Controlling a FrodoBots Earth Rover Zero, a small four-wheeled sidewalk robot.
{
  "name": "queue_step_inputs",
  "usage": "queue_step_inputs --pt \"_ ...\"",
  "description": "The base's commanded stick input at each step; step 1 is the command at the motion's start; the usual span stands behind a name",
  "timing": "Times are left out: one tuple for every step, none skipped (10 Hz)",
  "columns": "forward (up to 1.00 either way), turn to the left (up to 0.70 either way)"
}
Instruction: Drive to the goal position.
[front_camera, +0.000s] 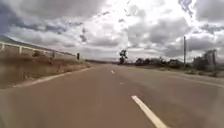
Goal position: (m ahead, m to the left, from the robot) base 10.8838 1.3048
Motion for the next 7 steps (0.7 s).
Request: queue_step_inputs --pt "0.85 0.00" --pt "0.85 0.00" --pt "0.85 0.00" --pt "0.85 0.00" --pt "0.85 0.00" --pt "0.85 0.00" --pt "0.85 0.00"
